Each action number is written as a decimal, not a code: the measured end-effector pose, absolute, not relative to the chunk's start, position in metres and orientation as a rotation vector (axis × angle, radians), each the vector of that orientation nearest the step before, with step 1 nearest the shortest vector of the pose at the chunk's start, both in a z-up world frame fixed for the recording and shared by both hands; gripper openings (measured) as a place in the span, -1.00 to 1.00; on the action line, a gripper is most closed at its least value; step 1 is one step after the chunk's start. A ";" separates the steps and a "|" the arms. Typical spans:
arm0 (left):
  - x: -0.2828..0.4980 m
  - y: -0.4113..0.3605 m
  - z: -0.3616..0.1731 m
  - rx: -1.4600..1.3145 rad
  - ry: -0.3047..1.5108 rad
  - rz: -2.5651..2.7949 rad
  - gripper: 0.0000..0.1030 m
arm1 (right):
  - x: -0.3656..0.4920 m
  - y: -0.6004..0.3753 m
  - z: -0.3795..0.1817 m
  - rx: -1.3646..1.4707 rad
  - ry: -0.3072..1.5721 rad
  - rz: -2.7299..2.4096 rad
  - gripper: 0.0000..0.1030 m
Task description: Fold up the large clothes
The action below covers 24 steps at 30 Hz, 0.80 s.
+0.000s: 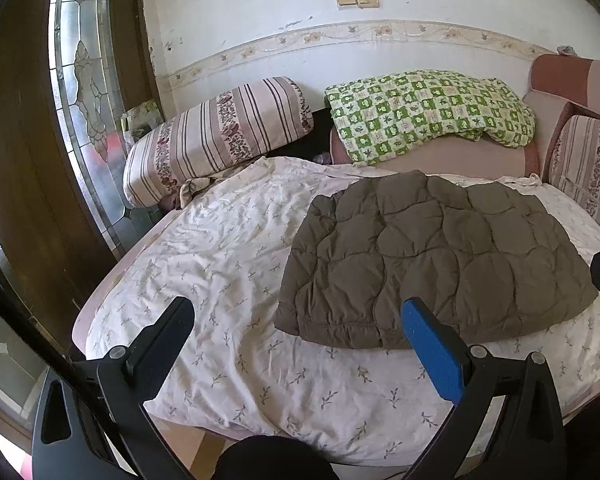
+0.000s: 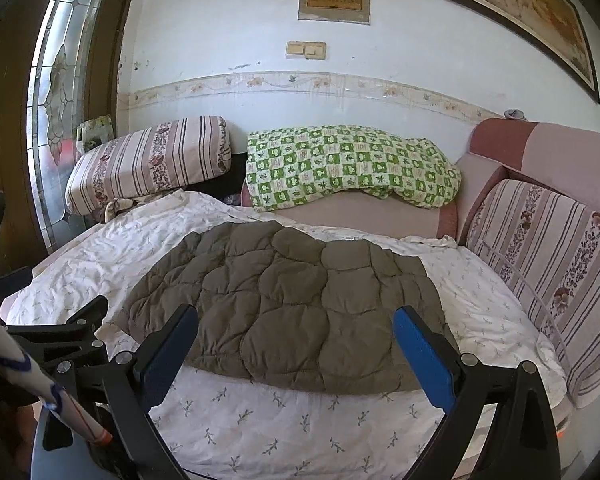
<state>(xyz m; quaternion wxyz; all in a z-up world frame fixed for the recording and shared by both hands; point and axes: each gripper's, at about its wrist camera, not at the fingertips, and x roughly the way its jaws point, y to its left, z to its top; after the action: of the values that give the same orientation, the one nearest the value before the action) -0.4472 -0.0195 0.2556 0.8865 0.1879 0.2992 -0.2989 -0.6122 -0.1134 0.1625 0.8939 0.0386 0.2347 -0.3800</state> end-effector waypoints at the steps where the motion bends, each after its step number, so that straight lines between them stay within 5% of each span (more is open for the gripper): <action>1: -0.447 -0.020 0.255 0.392 0.624 -0.621 1.00 | -0.612 -0.114 0.162 0.082 0.490 -0.788 0.94; 24: -0.457 -0.031 0.243 0.442 0.629 -0.640 1.00 | -0.619 -0.125 0.151 0.120 0.507 -0.807 0.94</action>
<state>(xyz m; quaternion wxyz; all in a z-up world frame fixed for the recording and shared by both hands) -0.4567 -0.0313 0.2428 0.8776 0.2117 0.3015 -0.3067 -0.6189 -0.1247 0.1513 0.8870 0.0575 0.2437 -0.3880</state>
